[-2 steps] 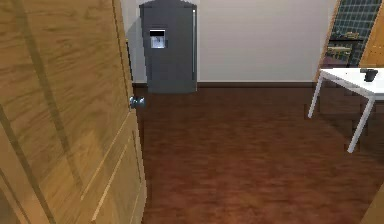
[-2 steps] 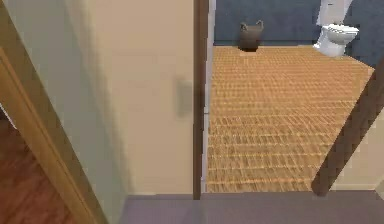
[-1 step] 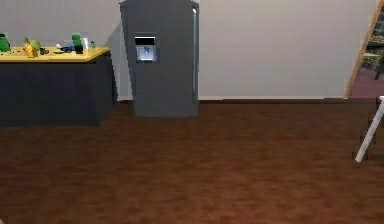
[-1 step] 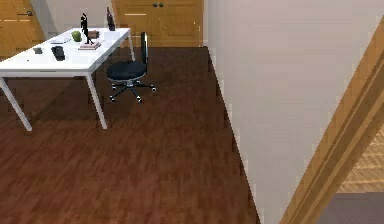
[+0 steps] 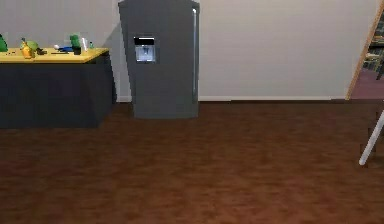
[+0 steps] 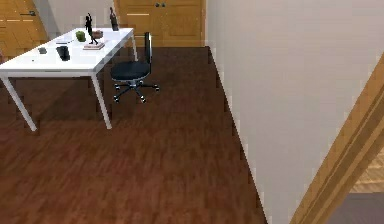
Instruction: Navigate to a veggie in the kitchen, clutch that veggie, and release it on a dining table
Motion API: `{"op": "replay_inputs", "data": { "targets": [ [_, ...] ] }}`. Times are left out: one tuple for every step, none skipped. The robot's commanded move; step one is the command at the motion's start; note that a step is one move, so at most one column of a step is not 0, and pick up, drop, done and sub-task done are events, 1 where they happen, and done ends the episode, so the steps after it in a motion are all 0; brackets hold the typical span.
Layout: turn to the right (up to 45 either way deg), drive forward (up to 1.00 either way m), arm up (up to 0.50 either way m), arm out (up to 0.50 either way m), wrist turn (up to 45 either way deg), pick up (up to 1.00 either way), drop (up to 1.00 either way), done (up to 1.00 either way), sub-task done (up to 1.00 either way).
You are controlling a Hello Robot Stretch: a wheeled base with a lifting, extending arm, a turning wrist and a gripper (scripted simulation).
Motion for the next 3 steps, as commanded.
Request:
{"op": "replay_inputs", "data": {
  "targets": [
    [-9.0,0.00,0.00,0.00,0.0,0.00,0.00,0.00,0.00],
    [0.0,0.65,0.00,0.00,0.0,0.00,0.00,0.00,0.00],
    [-45.0,0.00,0.00,0.00,0.0,0.00,0.00,0.00,0.00]
  ]
}}
